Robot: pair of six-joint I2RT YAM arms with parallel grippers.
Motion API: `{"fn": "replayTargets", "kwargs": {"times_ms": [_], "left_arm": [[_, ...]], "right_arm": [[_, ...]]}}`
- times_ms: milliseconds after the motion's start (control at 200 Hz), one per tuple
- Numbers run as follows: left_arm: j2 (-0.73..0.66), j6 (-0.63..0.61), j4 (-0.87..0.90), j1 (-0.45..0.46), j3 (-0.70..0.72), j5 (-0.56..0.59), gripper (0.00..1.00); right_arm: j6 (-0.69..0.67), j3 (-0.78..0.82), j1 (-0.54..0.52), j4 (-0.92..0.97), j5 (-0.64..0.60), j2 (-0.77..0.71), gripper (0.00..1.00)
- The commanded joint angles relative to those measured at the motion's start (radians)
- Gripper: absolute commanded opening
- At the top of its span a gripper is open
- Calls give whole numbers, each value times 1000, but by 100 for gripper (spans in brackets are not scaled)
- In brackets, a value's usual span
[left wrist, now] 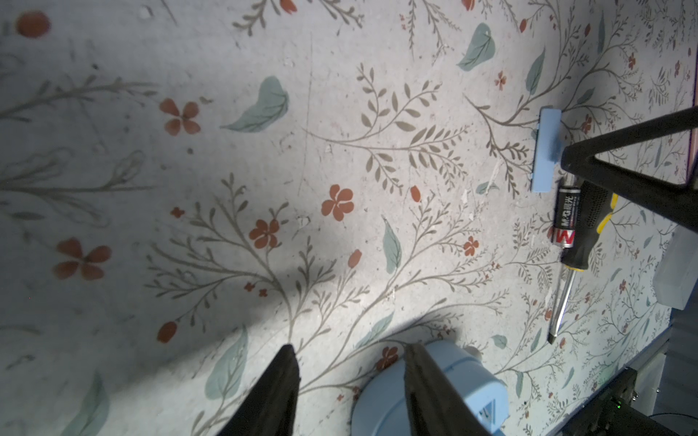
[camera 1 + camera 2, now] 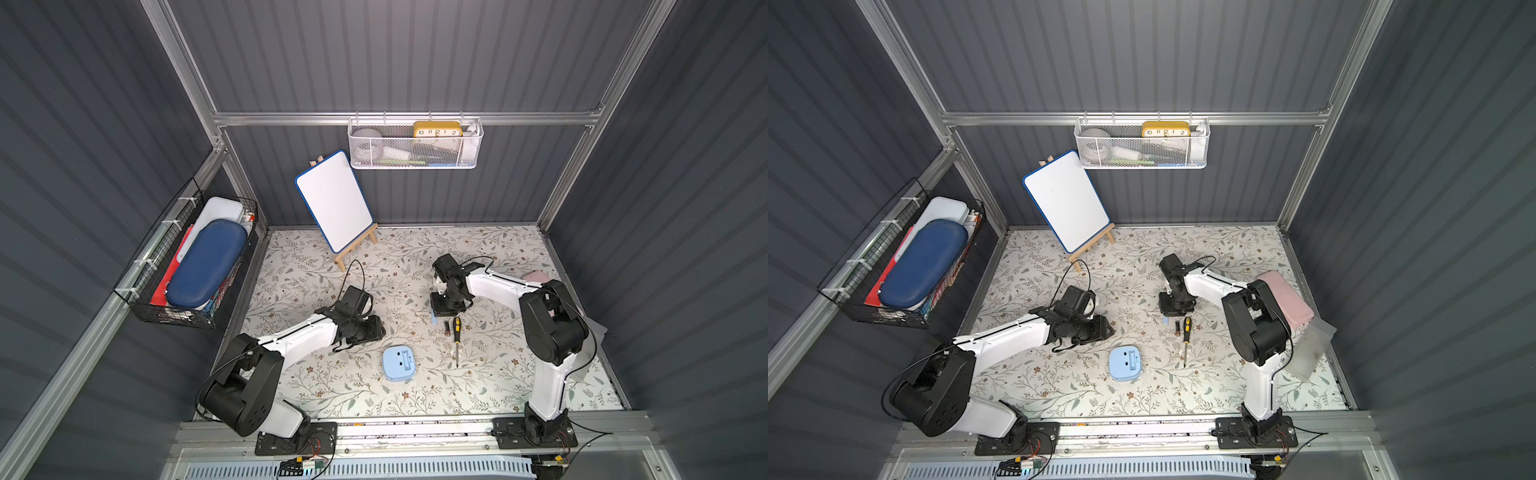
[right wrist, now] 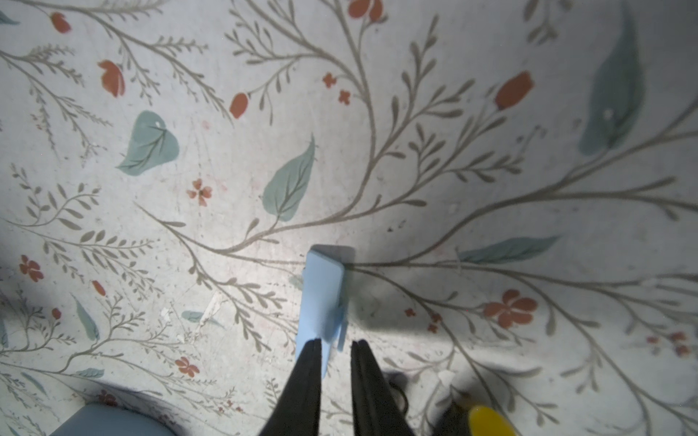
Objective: Remove the battery from the alarm
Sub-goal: Pick up the cover from the center of the board.
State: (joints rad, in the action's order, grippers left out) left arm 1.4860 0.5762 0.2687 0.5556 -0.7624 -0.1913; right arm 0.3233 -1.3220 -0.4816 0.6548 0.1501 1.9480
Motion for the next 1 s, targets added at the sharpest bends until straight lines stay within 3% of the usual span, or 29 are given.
{"fn": "replayTargets", "kwargs": {"times_ms": [0, 450, 996], "left_arm": [[5, -17, -2, -5, -11, -16, 50], [5, -15, -3, -5, -11, -15, 50], [-11, -9, 10, -5, -9, -10, 49]], "right_arm": [[-6, 6, 4, 8, -1, 22, 21], [-4, 8, 9, -2, 14, 29, 13], [37, 64, 10, -27, 14, -75, 11]]}}
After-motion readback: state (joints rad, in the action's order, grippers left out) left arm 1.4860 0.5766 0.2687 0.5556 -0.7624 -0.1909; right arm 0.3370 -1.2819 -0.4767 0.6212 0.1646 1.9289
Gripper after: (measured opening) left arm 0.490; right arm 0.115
